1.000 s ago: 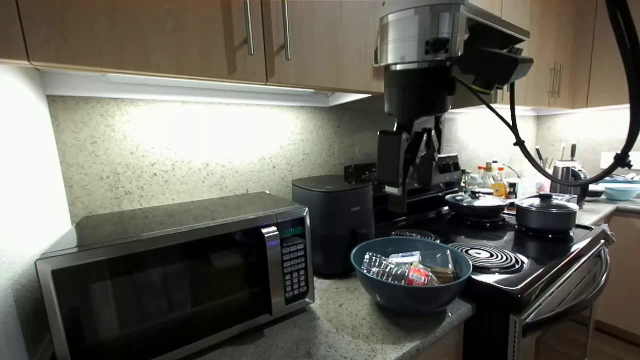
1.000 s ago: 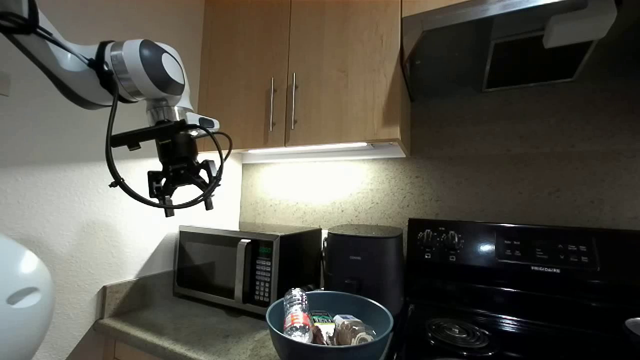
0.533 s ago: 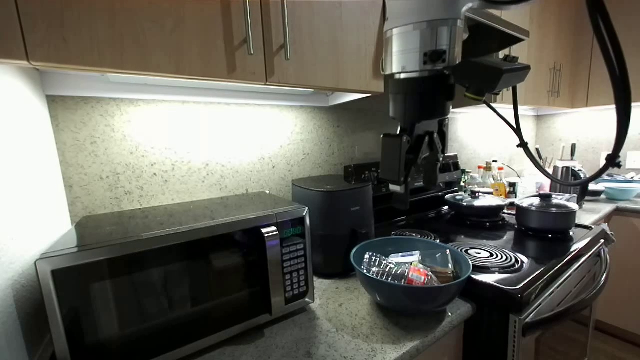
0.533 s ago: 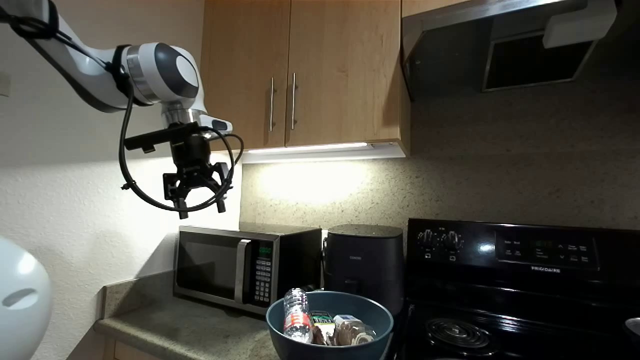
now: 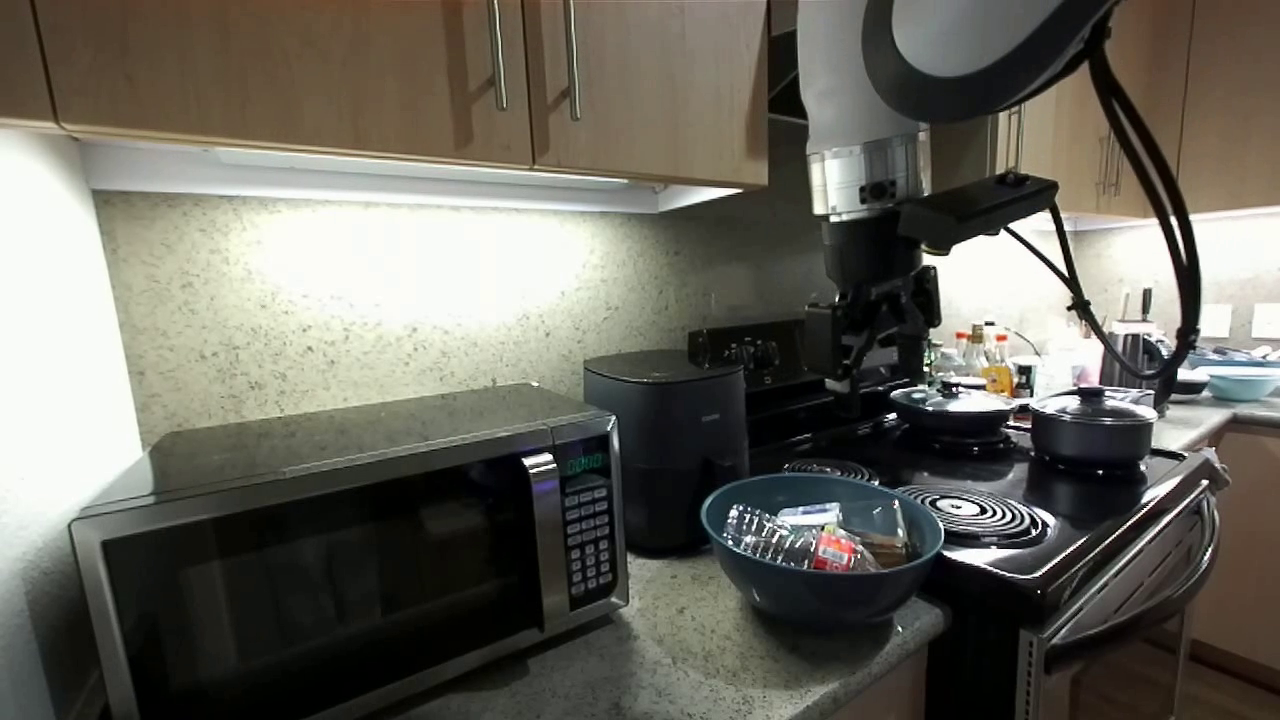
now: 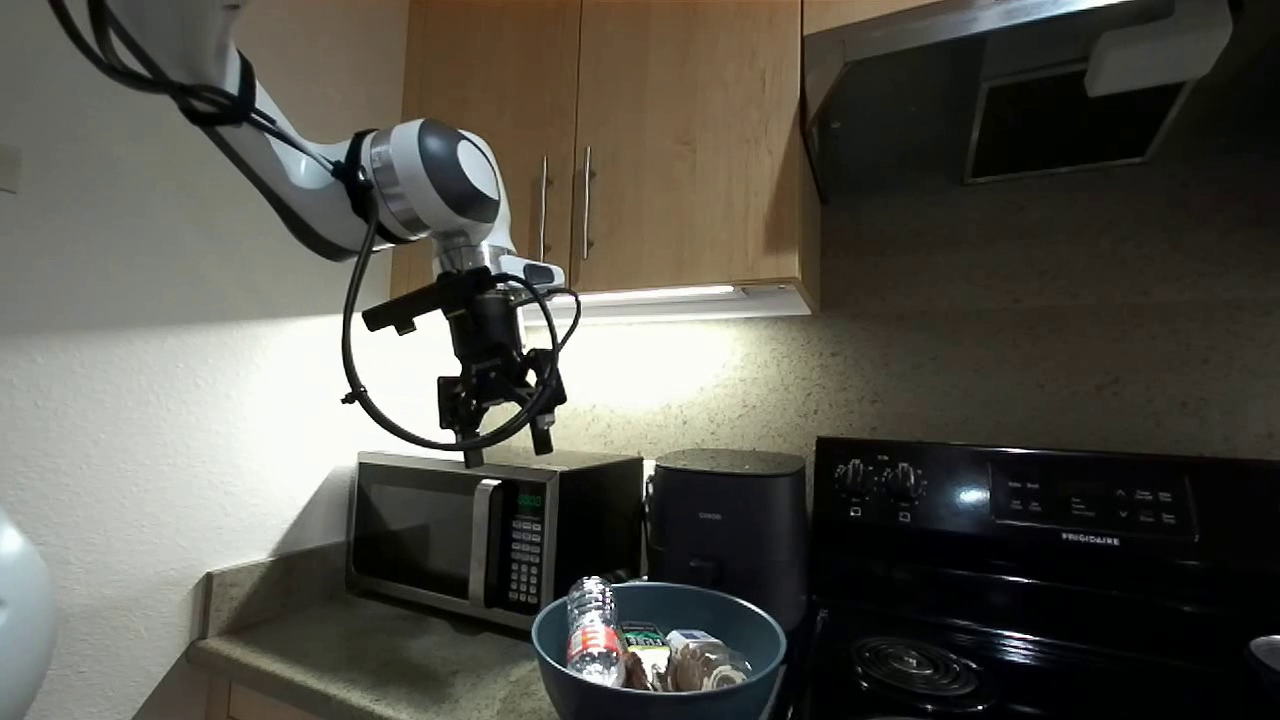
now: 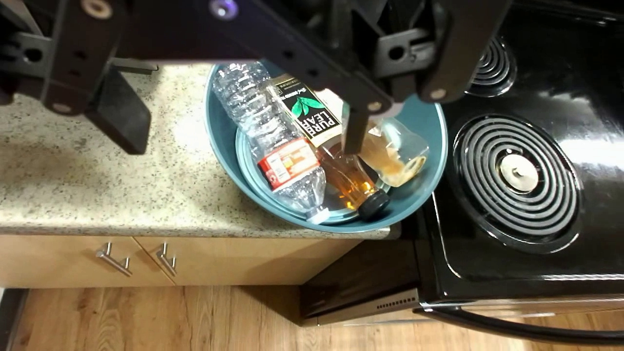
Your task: Remove the bottles from the bowl
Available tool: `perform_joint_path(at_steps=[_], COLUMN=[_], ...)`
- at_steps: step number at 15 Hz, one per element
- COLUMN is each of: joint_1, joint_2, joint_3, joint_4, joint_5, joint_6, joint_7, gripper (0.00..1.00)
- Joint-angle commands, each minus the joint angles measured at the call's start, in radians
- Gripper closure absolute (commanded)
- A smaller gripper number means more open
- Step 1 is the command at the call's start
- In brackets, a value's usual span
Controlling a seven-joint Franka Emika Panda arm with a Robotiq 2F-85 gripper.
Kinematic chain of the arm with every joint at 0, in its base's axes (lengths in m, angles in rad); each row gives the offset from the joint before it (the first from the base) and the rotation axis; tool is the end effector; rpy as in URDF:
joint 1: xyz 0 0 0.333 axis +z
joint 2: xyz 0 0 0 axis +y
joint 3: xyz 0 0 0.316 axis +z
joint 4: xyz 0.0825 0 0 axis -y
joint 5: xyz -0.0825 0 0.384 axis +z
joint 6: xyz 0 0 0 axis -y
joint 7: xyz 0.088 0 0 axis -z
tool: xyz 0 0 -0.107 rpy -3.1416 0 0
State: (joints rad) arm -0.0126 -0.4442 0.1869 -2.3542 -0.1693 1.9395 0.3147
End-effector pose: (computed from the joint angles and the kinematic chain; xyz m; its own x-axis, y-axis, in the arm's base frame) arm 0.4154 0.0673 0.4979 0.9925 -0.0877 0.0856 -0.1047 -0.9696 0.2211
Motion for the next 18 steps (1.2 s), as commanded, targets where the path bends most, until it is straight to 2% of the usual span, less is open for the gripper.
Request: perform_joint_path(at_steps=[1,4,9,12,15,16,18], joint_1=[0.014,0.015,0.051,0.033,0.019,0.026,0.024], joint_2=[0.002,0.002,0.109,0.207,0.296,0.233,0.264], joint_3=[-0.012,-0.009,-0.112,-0.16,-0.181,-0.177,-0.182], joint_4=[0.002,0.003,0.058,0.129,0.204,0.143,0.162], joint_5=[-0.005,-0.006,0.04,0.011,-0.034,-0.006,-0.007], joint_6=[-0.004,-0.004,0.014,-0.009,-0.02,-0.001,-0.001], joint_7=[0.005,0.007,-0.286,-0.399,-0.424,-0.389,-0.391], gripper=[0.0,0.0,0.0,0.0,0.0,0.0,0.0])
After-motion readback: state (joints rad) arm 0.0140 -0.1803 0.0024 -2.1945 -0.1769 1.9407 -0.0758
